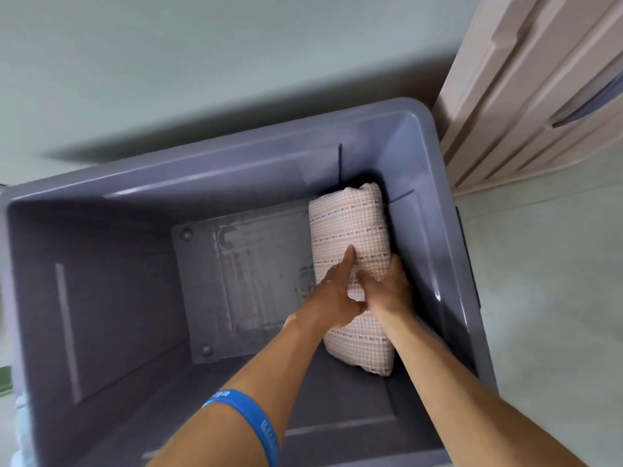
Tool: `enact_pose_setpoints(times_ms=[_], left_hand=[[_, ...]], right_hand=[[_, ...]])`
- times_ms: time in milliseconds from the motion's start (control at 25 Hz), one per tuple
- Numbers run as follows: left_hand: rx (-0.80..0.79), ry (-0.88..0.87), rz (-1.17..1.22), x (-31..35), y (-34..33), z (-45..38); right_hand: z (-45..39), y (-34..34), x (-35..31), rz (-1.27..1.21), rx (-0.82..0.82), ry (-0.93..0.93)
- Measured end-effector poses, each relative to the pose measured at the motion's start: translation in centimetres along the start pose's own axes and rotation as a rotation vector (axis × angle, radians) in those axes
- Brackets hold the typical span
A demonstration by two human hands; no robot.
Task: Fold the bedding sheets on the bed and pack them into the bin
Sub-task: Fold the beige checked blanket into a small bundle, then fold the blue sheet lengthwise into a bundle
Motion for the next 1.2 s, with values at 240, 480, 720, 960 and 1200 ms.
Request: enact_pose_setpoints(times_ms=[240, 480, 720, 960, 1200], left_hand=[[-0.008, 0.006, 0.057, 0.2, -0.6, 1.9], [0.007, 0.088, 0.034, 0.1, -1.7, 7.4], [-0.021, 0.064, -0.06, -1.8, -2.6, 8.7], [0.277, 0.047, -0.104, -0.8, 1.1, 13.8], [0.616, -0.005, -0.039, 7.2, 10.6, 33.2]], right_hand=[[5.0, 0.3, 2.1, 0.214, 0.227, 0.227], [6.9, 1.5, 3.8, 0.486, 0.077, -0.215], [5.4, 0.7, 4.1, 0.559, 0.296, -0.003], [12.7, 1.3, 1.9, 0.653, 0.345, 0.301], [32.4, 4.3, -9.0, 0.624, 0.305, 0.808]])
Point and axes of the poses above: each hand's wrist, its own z-axis away from the middle knuckle, its own y-axis out of the back of the hand, x = y × z, the point moved 2 cm from there along -z, towards the middle knuckle, and after that the axes turned 10 degrees about -y, right-handed, at the moved point
